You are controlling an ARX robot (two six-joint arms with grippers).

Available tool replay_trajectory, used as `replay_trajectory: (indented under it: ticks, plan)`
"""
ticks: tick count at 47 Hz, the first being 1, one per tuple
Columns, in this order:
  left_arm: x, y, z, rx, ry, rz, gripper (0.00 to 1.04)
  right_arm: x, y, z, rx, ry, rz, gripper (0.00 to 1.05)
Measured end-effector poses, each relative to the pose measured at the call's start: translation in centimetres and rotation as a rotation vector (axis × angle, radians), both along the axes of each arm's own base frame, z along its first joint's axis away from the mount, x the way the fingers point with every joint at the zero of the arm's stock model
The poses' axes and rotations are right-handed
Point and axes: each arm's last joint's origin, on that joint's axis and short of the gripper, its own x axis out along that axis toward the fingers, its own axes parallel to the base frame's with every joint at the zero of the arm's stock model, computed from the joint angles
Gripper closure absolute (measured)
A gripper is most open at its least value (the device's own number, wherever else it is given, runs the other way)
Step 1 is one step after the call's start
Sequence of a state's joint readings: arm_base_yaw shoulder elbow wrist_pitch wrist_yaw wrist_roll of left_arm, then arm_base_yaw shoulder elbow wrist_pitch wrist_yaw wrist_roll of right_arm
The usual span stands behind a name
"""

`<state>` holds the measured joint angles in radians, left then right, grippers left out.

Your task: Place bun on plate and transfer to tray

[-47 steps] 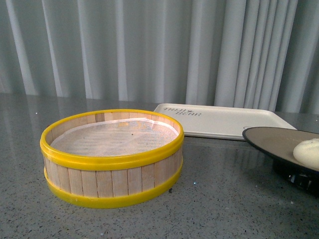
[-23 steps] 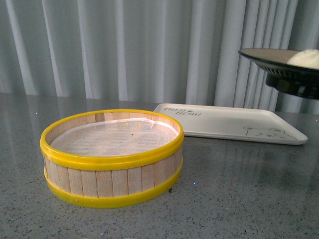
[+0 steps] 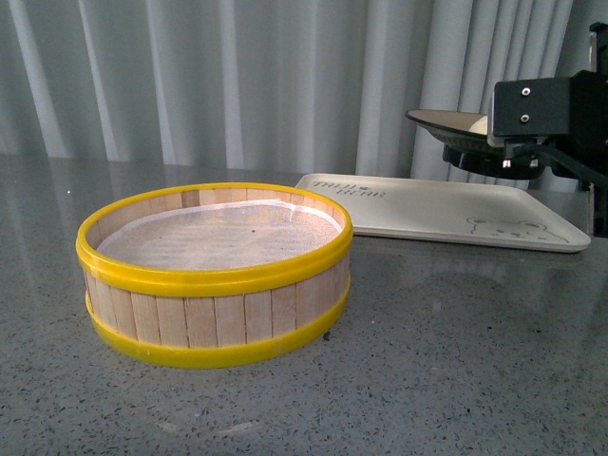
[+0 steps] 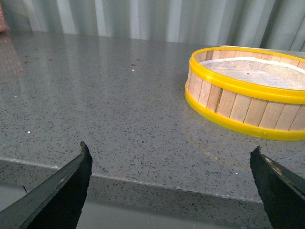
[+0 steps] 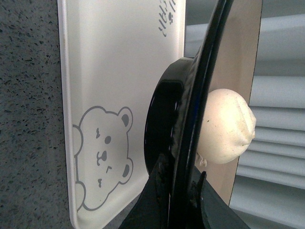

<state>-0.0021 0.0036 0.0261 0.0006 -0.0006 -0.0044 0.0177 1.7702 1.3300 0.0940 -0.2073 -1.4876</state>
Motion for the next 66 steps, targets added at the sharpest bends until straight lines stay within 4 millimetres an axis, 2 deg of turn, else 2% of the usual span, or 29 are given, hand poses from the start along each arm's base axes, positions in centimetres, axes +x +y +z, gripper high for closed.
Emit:
replay_trajectory:
  ticks: [9,21,29,37,50,66]
  plan:
    - [0.0,0.0,0.0,0.000,0.000,0.000,0.07,2.1,-0.1,-1.4,-0.012,0.031,-0.019,1.02]
    - [0.0,0.0,0.0,0.000,0.000,0.000,0.07,4.4,-0.5,-2.2,-0.012,0.031,-0.027,1.02]
    - [0.0,0.0,0.0,0.000,0.000,0.000,0.07,5.2,-0.5,-2.8,-0.013,0.042,-0.026,1.02]
    - [0.0,0.0,0.0,0.000,0.000,0.000,0.07,6.4,-0.1,-4.2,-0.017,0.074,-0.018,1.02]
    - [0.0,0.0,0.0,0.000,0.000,0.000,0.07,7.3,0.4,-4.7,-0.013,0.088,-0.008,1.02]
    - [0.0,0.0,0.0,0.000,0.000,0.000,0.07,7.2,1.3,-4.8,-0.006,0.117,0.002,1.02]
